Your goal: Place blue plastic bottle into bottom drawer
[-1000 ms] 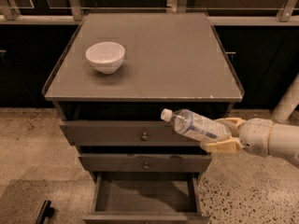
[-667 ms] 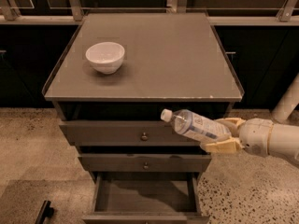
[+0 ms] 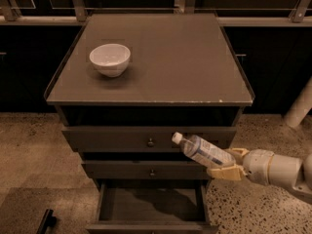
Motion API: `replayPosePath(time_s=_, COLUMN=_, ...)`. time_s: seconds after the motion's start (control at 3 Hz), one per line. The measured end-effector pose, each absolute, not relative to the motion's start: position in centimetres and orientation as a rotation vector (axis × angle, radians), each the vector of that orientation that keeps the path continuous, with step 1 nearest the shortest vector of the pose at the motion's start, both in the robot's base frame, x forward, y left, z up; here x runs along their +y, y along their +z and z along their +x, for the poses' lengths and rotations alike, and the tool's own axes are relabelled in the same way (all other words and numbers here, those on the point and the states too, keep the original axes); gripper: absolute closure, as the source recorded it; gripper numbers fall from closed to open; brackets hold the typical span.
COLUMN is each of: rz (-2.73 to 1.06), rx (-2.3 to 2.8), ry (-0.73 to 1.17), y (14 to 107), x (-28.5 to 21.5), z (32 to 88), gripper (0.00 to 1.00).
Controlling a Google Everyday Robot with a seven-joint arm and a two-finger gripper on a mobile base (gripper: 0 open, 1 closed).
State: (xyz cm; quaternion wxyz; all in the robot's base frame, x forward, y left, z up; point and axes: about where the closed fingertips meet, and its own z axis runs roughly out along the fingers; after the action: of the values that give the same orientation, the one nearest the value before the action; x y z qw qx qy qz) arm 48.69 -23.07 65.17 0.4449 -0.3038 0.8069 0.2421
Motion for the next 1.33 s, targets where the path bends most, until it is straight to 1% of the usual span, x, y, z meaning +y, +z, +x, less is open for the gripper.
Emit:
replayPosePath(time_s=0.33, rz=-0.666, rx=2.095, ry=0.66, y=58.4, x=-24.5, z=48.6, gripper=1.0)
replayPosePath(time_s=0.67, rz=-0.666, rx=2.095, ry=0.66, y=58.4, x=-24.5, z=48.6, gripper=1.0)
replayPosePath(time_s=1.0, rz=-0.61, rx=2.124, ry=0.72, y=54.5, x=-24.5, z=48.2, gripper=1.0)
replayPosePath(time_s=1.33, rz=-0.527, rx=2.185, ry=0.826, y=47.4, x=-24.3, z=48.3, gripper=1.0)
